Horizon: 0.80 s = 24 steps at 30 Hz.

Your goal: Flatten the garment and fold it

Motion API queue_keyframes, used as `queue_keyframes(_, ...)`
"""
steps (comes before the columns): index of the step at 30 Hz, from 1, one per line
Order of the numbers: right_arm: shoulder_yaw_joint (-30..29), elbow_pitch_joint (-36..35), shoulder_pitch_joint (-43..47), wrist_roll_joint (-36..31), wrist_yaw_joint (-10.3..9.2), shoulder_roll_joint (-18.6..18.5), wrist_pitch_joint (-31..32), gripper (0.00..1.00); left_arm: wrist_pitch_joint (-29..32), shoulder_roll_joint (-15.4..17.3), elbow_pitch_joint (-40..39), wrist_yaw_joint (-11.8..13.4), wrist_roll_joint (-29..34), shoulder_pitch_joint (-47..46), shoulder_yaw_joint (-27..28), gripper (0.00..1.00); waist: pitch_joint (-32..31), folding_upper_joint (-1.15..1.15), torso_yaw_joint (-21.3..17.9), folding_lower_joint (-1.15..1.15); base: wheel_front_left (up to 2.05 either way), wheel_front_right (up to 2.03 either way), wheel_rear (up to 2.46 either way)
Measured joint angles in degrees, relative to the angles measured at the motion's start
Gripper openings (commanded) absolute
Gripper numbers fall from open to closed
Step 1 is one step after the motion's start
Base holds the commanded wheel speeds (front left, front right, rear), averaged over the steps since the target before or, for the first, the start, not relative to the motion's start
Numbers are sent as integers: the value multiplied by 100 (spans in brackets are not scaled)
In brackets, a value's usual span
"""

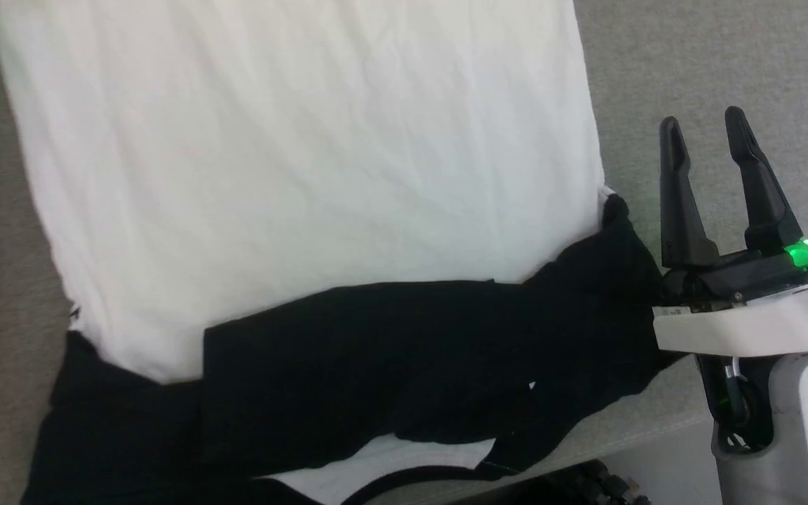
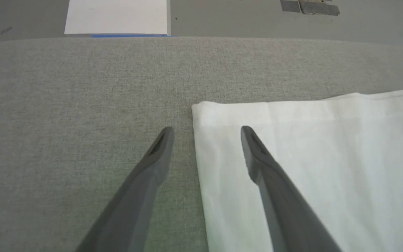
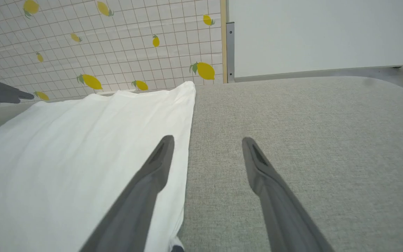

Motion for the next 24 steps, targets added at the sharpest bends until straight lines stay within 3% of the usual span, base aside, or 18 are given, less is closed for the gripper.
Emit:
queue_keyframes(5, 66, 2, 0, 4, 0, 0, -18, 100, 259, 169, -210, 253, 83, 86, 10, 100, 209, 0, -182, 0, 0, 0, 0)
queue_keyframes(12, 140, 4, -23, 12, 0, 0, -22, 100, 371, 477, -555, 323, 428, 88, -136, 100, 366, 0, -297, 0, 0, 0, 0)
queue_keyframes(13, 146, 3, -49, 12, 0, 0, -21, 100, 383, 505, -583, 323, 438, 88, -149, 90, 379, 0, -304, 0, 0, 0, 0)
queue_keyframes(14, 151, 0, -74, 11, 0, 0, -20, 100, 401, 525, -601, 323, 446, 88, -159, 60, 388, 0, -308, 0, 0, 0, 0)
queue_keyframes(15, 160, -2, -103, 3, 0, 0, -13, 100, 402, 552, -632, 322, 468, 88, -185, 8, 399, 0, -311, 0, 0, 0, 0)
queue_keyframes(16, 171, -5, -127, -2, 0, 0, -4, 100, 394, 572, -661, 314, 475, 88, -201, 0, 408, 0, -308, -1, 0, 0, 0)
queue_keyframes(21, 300, -56, -551, -293, 0, -1, 220, 100, 231, 572, -682, 240, 468, 118, -275, 0, 415, 0, -252, -1, 0, 0, 0)
queue_keyframes(24, 316, -59, -1286, -442, 0, -27, 494, 100, 113, 520, -649, 166, 414, 121, -286, 0, 404, 0, -199, -1, 0, 0, 0)
